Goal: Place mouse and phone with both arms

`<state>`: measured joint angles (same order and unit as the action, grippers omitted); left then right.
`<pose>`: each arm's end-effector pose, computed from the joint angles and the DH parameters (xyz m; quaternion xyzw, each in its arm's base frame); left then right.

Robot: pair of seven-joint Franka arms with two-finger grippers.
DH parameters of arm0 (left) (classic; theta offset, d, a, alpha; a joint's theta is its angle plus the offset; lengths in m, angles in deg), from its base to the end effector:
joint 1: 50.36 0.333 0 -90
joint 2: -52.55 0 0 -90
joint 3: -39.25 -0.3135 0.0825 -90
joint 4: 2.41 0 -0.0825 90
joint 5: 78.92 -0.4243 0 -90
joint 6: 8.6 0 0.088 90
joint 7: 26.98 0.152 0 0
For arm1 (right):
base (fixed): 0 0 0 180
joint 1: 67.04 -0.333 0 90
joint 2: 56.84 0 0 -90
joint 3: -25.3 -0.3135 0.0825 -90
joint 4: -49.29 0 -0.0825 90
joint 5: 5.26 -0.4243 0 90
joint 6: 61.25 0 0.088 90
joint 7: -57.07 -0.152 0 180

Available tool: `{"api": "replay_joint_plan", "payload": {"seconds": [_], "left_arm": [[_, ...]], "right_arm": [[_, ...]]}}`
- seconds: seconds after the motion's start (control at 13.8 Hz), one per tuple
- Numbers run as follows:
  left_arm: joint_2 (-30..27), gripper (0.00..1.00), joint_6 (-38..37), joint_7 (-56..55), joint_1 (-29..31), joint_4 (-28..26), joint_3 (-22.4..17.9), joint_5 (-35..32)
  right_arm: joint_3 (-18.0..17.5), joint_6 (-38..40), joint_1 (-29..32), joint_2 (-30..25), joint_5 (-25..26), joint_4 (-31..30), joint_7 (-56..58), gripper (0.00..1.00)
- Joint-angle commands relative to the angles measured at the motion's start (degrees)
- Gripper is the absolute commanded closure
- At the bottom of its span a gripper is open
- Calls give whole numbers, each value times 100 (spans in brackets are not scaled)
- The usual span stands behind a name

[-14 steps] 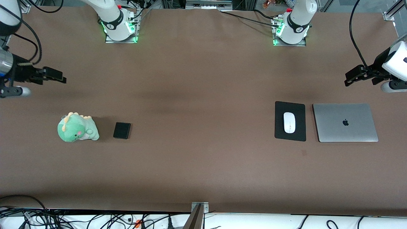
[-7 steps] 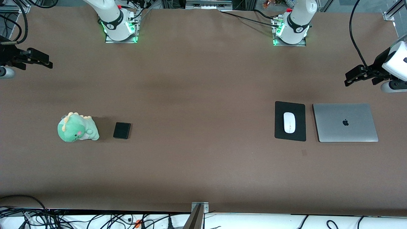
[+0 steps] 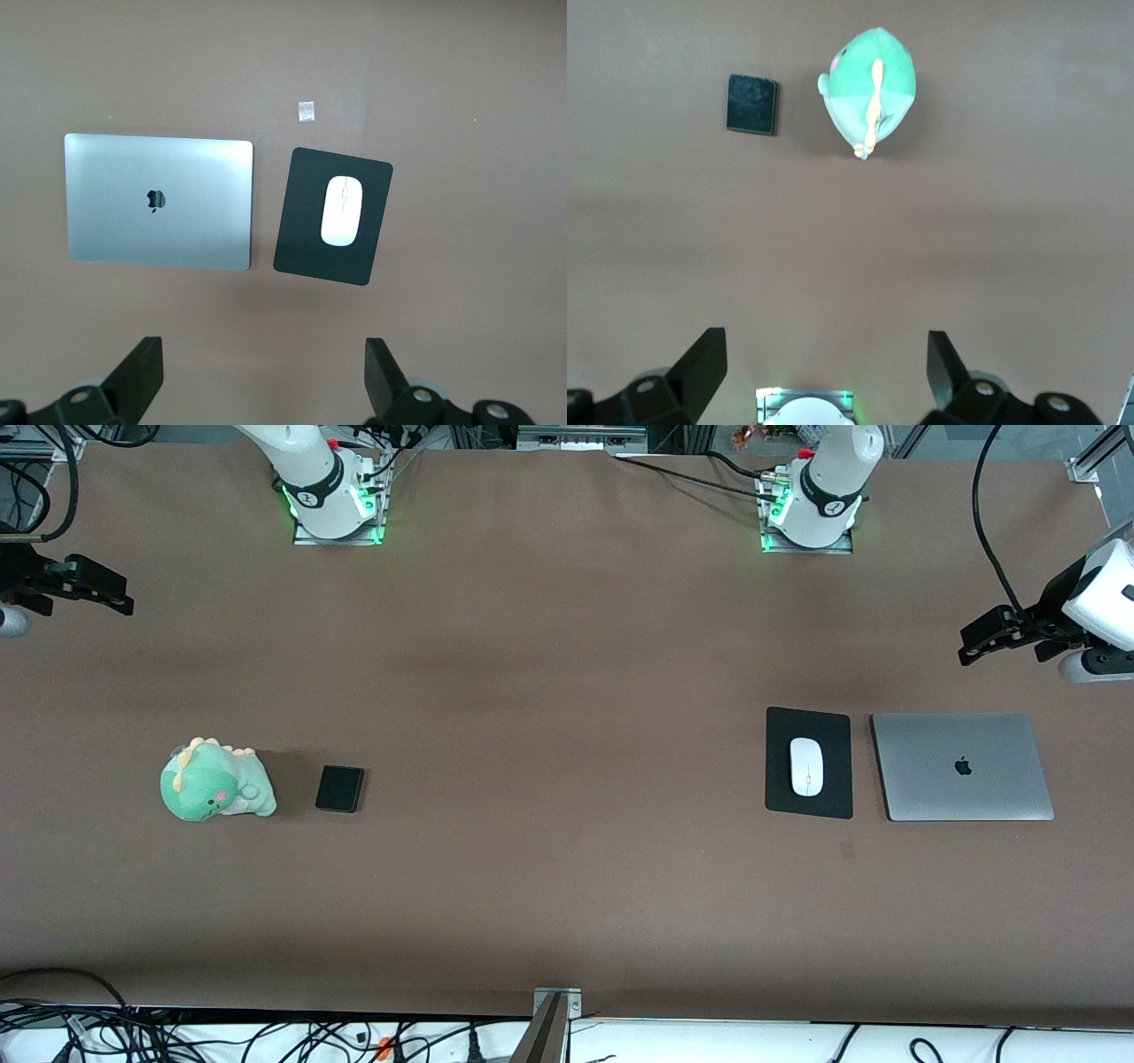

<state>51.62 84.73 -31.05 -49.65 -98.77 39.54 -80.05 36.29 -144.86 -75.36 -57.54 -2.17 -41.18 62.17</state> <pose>0.5899 0.0072 0.5347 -0.9990 -0.0384 0.0180 0.0105 0.5728 -0.0359 0.5712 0.9980 0.0197 -0.0554 0.0220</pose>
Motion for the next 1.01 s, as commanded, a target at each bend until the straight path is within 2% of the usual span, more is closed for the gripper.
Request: {"api": "replay_joint_plan", "payload": {"seconds": [0.0,0.43,0.58,0.94], "left_arm": [[67,0,-139,73,17,187,6,69],[58,0,-148,73,9,187,15,78],[58,0,-148,65,9,187,15,122],[67,0,-113,82,17,196,32,148]], "right_arm": [[-98,46,95,342,42,520,-18,0],[-106,-480,77,483,-19,539,-88,0],[-98,-516,85,519,-265,539,-79,0],[-106,-508,77,519,-275,521,-88,0]]}}
